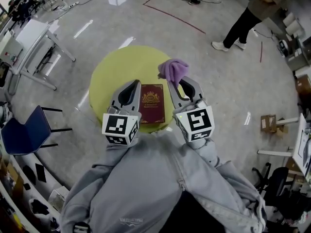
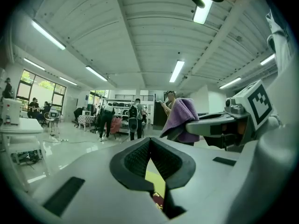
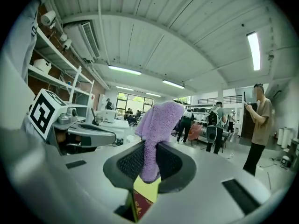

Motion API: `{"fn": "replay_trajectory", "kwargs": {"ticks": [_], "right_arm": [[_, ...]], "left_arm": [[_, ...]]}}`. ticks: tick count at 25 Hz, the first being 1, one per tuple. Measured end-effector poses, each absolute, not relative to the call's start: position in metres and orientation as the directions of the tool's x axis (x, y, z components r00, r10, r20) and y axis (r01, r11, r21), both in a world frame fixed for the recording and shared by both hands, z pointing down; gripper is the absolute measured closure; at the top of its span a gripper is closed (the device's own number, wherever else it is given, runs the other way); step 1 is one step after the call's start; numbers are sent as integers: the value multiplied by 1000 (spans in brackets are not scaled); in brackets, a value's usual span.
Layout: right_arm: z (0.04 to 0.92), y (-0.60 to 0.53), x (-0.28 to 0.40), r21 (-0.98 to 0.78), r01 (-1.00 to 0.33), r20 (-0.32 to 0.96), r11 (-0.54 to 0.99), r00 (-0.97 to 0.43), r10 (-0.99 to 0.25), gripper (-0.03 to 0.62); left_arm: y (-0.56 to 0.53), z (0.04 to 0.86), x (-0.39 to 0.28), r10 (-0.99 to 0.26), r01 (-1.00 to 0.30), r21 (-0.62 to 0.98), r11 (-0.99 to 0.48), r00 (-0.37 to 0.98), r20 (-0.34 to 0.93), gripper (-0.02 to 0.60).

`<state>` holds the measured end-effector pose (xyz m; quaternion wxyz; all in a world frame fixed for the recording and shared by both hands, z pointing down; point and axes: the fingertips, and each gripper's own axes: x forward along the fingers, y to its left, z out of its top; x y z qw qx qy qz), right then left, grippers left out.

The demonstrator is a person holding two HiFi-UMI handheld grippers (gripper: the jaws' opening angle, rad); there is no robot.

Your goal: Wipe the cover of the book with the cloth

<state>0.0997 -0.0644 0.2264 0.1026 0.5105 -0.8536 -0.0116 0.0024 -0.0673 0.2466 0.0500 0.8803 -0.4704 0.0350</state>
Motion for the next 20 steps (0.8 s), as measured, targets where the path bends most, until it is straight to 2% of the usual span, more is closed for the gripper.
{"fn": "replay_trajectory", "kwargs": {"ticks": [8,20], "right_arm": [[212,-53,112,81,-897,27,435,-435,-900,519],[228,-46,117,40,-888,35,459,-457,-889,519]], "left_arm": [[-52,231,10,-885,-886,-1,-464,464,45,565],[-45,237,27,-881,-882,-18,-471,470,51,564]]}}
